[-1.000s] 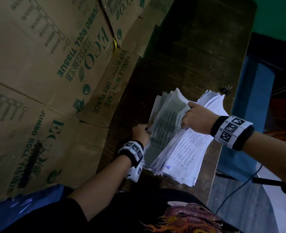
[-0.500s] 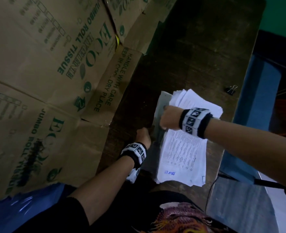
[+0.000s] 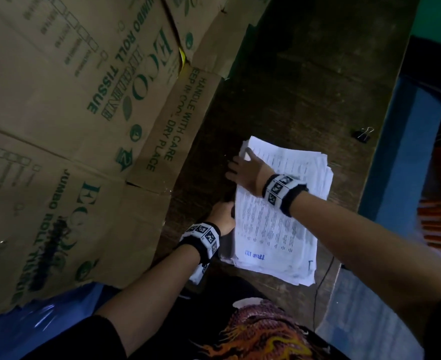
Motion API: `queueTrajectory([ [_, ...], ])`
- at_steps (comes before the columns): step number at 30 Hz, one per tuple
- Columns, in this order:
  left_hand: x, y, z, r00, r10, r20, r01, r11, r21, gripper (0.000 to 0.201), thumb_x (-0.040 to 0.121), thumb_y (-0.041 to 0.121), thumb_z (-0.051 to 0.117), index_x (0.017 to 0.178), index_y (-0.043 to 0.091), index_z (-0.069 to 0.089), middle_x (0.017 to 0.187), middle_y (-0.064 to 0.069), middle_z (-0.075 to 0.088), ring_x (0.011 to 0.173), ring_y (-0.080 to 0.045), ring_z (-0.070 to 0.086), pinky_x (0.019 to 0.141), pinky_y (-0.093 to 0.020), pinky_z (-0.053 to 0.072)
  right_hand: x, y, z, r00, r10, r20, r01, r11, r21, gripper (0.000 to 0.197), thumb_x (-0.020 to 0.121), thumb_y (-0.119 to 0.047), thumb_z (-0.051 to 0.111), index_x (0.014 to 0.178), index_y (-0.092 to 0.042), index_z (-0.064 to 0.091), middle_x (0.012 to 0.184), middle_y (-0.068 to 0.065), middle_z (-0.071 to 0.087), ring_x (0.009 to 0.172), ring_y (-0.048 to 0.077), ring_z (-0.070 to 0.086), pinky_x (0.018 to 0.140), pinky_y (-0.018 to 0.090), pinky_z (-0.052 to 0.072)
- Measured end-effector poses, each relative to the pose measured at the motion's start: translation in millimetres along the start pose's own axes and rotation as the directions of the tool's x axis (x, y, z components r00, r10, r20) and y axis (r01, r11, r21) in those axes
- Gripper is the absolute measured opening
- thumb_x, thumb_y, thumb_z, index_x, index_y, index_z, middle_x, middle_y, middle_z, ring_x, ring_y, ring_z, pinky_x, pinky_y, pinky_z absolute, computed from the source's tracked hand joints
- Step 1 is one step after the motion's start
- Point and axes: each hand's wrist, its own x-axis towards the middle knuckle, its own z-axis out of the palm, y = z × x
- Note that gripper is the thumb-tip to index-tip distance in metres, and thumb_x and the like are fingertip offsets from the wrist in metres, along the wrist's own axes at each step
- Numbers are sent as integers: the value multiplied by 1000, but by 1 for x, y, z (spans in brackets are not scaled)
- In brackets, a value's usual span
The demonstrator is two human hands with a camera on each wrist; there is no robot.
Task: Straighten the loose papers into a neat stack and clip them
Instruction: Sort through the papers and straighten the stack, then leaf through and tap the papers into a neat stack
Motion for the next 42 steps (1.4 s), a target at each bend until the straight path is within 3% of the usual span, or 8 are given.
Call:
queueTrajectory([
  [3, 0, -4, -2, 999, -37, -37, 35, 999, -35, 34, 92, 20, 52, 124, 10, 57, 132, -18, 50, 122, -37, 50, 105, -41, 41, -43, -3, 22, 868, 474, -151, -358, 807, 470, 75, 75, -19, 72, 142, -24, 38, 147, 10, 36, 138, 28, 32, 107, 57, 25],
  [6, -5, -11, -4, 986, -114, -120, 100, 988, -116, 34, 97, 21, 41, 120, 3, 59, 128, -24, 51, 121, -38, 48, 107, -43, 37, -110, -21, 70, 464, 843, 272, -638, 104, 763, 63, 88, -39, 62, 142, -25, 33, 149, 9, 29, 140, 28, 25, 110, 53, 19],
  [9, -14, -6, 3, 975, -200, -95, 182, 968, -172, 42, 100, 35, 35, 122, 6, 55, 133, -23, 38, 127, -38, 37, 113, -43, 27, -156, -59, 115, 197, 663, 723, -602, -500, 623, 68, 97, -50, 41, 151, -16, 20, 160, 13, 11, 147, 32, 8, 117, 53, 8],
  [14, -27, 26, 34, 978, -208, -19, 207, 977, -44, 60, 100, 36, 35, 149, 8, 16, 146, -14, 15, 139, -35, 13, 116, -46, 15, -143, -121, 126, 403, 624, 670, -475, -483, 736, 76, 99, -51, 35, 154, -13, -1, 162, 3, -10, 149, 20, -11, 117, 53, 1],
  [21, -30, 30, 34, 983, -180, -46, 183, 981, 64, 73, 98, 42, 41, 152, 21, -3, 152, -11, 4, 142, -33, 7, 115, -52, 16, -149, -117, 116, 302, 614, 729, -467, -571, 675, 76, 95, -51, 45, 151, -9, 13, 158, 17, 10, 146, 36, 5, 112, 61, 15],
  [32, 29, 60, -13, 980, -198, 35, 201, 963, -178, 86, 85, 47, 63, 148, 6, 22, 153, -11, 31, 137, -31, 36, 109, -40, 34, -123, -36, 137, 259, 585, 769, -277, -718, 639, 78, 81, -37, 74, 135, 2, 33, 128, 15, 50, 118, 31, 53, 98, 41, 48],
  [36, 41, 44, -22, 981, -144, 133, 178, 941, -289, 56, 76, 34, 74, 123, 9, 56, 132, -6, 57, 118, -27, 55, 106, -42, 41, -128, -21, 161, 506, 341, 792, -75, -898, 434, 71, 62, -27, 90, 119, 2, 59, 111, 22, 67, 95, 34, 70, 82, 49, 58],
  [42, 6, 42, -31, 984, 149, -102, -174, 933, -315, 41, 85, 7, 67, 125, 14, 57, 121, -2, 64, 111, -19, 61, 101, -38, 46, -157, -28, 123, 465, 628, 624, -61, -680, 731, 47, 72, -17, 84, 110, 0, 63, 108, 13, 71, 98, 28, 68, 87, 42, 55],
])
